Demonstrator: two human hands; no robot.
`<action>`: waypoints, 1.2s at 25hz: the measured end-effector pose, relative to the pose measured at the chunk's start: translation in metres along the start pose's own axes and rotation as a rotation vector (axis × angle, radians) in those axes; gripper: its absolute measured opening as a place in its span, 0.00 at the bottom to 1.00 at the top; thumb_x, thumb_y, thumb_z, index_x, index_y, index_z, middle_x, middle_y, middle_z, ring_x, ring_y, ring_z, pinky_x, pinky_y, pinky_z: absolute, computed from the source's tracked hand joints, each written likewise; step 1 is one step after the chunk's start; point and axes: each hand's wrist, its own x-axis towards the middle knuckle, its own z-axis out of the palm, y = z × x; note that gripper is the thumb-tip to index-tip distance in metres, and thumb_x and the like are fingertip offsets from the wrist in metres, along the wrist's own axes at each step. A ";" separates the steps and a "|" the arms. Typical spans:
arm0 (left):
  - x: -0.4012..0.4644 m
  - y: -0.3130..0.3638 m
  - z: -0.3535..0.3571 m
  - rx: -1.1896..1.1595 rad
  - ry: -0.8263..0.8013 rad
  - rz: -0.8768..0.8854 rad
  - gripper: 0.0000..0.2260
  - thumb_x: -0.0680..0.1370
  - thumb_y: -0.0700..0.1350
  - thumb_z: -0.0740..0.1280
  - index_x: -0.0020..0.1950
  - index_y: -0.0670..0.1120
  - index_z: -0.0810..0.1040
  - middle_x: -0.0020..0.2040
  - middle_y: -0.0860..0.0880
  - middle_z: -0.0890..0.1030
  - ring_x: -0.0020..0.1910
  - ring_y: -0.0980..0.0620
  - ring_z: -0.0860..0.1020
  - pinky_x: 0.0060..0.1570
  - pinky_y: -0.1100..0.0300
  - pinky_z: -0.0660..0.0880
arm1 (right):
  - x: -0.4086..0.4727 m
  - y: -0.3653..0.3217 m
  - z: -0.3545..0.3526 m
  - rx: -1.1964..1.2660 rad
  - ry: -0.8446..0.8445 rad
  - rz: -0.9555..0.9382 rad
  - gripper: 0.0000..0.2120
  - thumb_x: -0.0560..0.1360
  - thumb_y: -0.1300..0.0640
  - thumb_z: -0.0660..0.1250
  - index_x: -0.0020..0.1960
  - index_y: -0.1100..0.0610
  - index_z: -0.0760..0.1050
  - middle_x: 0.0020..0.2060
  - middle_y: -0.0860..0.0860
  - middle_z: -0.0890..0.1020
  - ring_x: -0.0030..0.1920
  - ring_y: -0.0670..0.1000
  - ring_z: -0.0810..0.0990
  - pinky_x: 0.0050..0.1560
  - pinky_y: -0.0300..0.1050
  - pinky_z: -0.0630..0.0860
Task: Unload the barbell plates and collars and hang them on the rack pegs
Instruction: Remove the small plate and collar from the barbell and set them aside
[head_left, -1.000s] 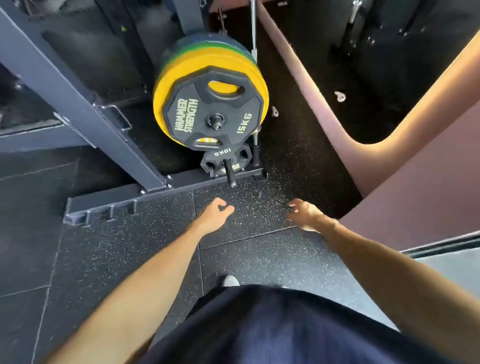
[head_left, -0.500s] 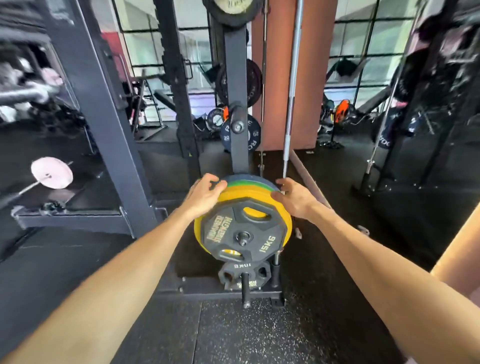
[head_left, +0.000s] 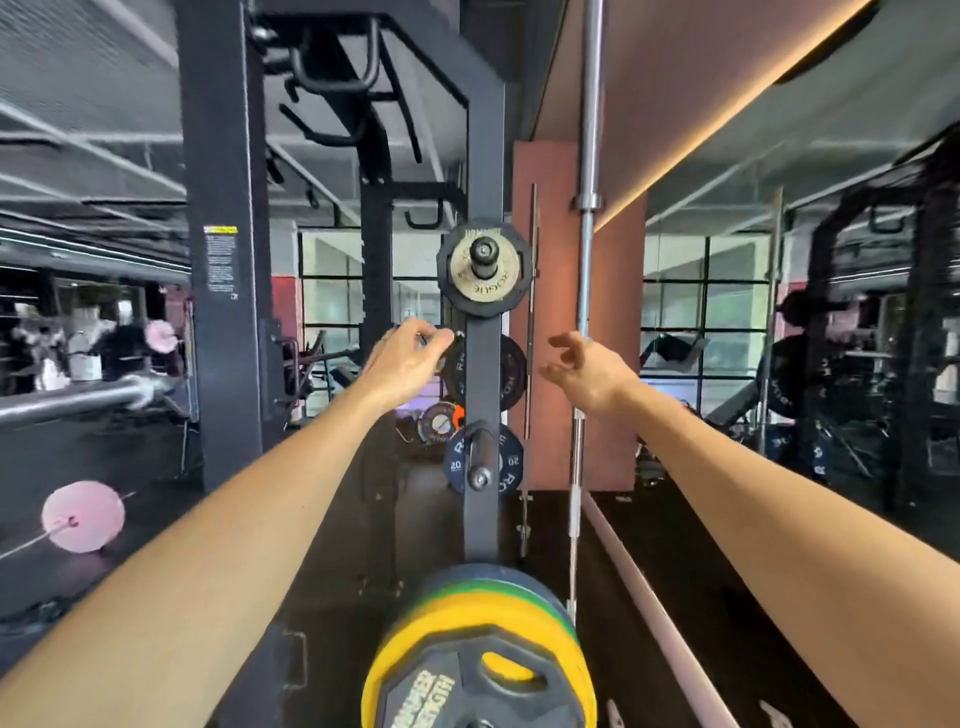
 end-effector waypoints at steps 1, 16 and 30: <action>0.007 0.008 -0.007 0.007 0.010 0.018 0.19 0.80 0.59 0.58 0.65 0.49 0.73 0.60 0.47 0.77 0.58 0.48 0.75 0.59 0.52 0.71 | 0.008 -0.004 -0.011 -0.023 0.024 -0.016 0.24 0.79 0.50 0.62 0.72 0.58 0.65 0.66 0.57 0.75 0.64 0.56 0.75 0.62 0.44 0.69; 0.204 -0.023 0.000 0.190 0.106 0.099 0.18 0.81 0.55 0.59 0.66 0.48 0.72 0.61 0.45 0.78 0.60 0.44 0.75 0.60 0.52 0.72 | 0.192 0.026 -0.012 -0.088 0.168 -0.037 0.25 0.80 0.49 0.61 0.72 0.62 0.64 0.65 0.59 0.75 0.64 0.59 0.75 0.64 0.48 0.70; 0.342 -0.064 0.064 0.156 0.140 0.146 0.19 0.81 0.55 0.61 0.35 0.45 0.70 0.35 0.44 0.76 0.45 0.40 0.82 0.47 0.52 0.75 | 0.357 0.059 0.046 0.136 0.209 0.021 0.21 0.81 0.50 0.57 0.53 0.68 0.76 0.47 0.61 0.79 0.47 0.63 0.80 0.48 0.60 0.80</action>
